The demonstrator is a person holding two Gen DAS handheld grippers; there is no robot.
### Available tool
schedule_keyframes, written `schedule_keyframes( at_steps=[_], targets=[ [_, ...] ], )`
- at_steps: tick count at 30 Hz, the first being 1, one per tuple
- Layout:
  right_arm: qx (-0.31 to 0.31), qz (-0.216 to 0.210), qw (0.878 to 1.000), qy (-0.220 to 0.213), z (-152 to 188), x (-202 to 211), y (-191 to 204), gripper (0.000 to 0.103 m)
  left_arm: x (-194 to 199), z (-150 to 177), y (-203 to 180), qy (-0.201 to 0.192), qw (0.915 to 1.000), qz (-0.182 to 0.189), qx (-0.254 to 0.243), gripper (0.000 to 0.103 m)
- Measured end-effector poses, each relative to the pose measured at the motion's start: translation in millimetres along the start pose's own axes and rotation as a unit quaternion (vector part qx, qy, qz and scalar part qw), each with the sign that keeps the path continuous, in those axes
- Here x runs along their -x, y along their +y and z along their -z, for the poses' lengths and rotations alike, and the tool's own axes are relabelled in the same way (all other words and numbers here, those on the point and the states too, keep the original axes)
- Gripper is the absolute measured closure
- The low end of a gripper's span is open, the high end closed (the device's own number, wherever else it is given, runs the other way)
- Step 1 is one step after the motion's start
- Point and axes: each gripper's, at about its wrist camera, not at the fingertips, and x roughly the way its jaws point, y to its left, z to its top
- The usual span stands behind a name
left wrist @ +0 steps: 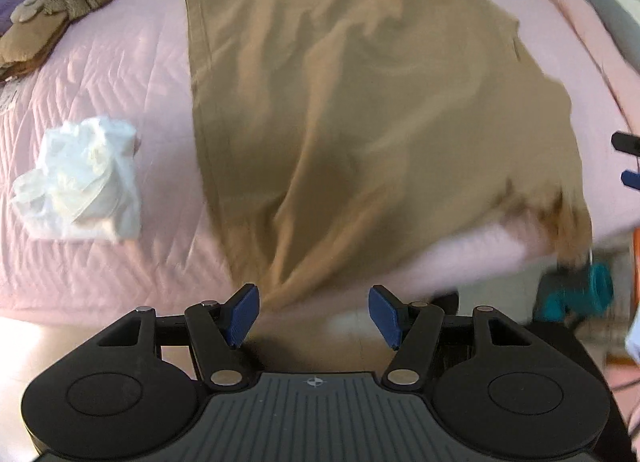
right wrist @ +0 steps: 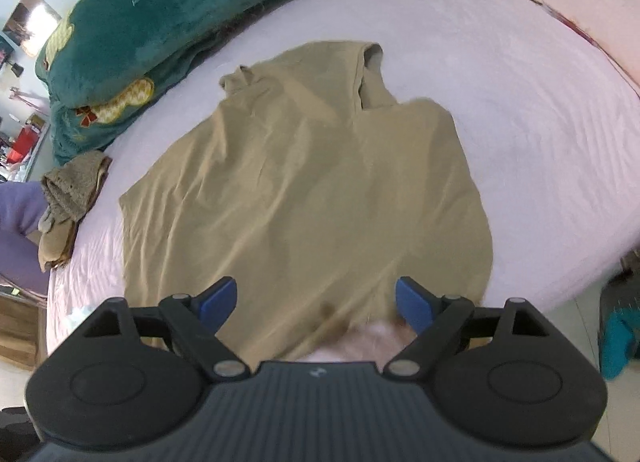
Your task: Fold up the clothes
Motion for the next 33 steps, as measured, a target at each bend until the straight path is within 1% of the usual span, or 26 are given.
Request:
schedule_keyframes(
  at_steps=[3,5,7,9,12,16,19,22,24,25,27,28,29,32,33],
  targets=[
    [0.033,-0.007,0.999,-0.027,-23,-18,0,0.016,-18,-18,-11,-0.050,0.9983,0.013,0.028,0.040],
    [0.052,-0.017,0.998,-0.043,-37,-27,0,0.016,-29,-28,-17,-0.087,0.9953,0.024,0.035,0.040],
    [0.068,-0.029,0.996,-0.057,-44,-36,-2,0.016,-41,-30,-19,-0.119,0.9917,0.035,0.034,0.040],
    [0.084,-0.040,0.993,-0.069,-49,-45,-4,0.016,-57,-26,-19,-0.137,0.9892,0.035,0.038,0.040],
    [0.109,-0.049,0.988,-0.094,-41,-51,-6,0.016,-72,-15,-14,-0.157,0.9859,0.036,0.046,0.040],
    [0.117,-0.071,0.983,-0.124,-18,-46,-13,0.015,-74,6,-12,-0.195,0.9793,0.032,0.042,0.040],
    [0.133,-0.087,0.977,-0.145,2,-31,-19,0.015,-58,31,-15,-0.225,0.9732,0.020,0.042,0.040],
    [0.133,-0.092,0.972,-0.170,20,1,-28,0.015,-33,55,-27,-0.252,0.9669,0.005,0.037,0.040],
    [0.142,-0.100,0.962,-0.211,30,28,-33,0.010,-15,72,-36,-0.273,0.9616,-0.003,0.030,0.040],
    [0.146,-0.104,0.954,-0.239,34,38,-34,0.009,-6,80,-40,-0.283,0.9588,-0.007,0.026,0.040],
    [0.150,-0.111,0.935,-0.301,43,56,-37,0.000,5,88,-46,-0.297,0.9546,-0.010,0.027,0.040],
    [0.148,-0.114,0.926,-0.329,46,62,-39,0.000,8,89,-48,-0.299,0.9536,-0.009,0.031,0.040],
    [0.144,-0.113,0.922,-0.342,46,63,-38,0.000,11,89,-51,-0.300,0.9533,-0.011,0.034,0.040],
    [0.130,-0.108,0.916,-0.365,43,62,-35,0.000,23,95,-59,-0.310,0.9503,-0.016,0.029,0.040],
    [0.127,-0.106,0.916,-0.366,41,63,-34,0.000,28,98,-62,-0.314,0.9490,-0.017,0.026,0.040]
  ],
)
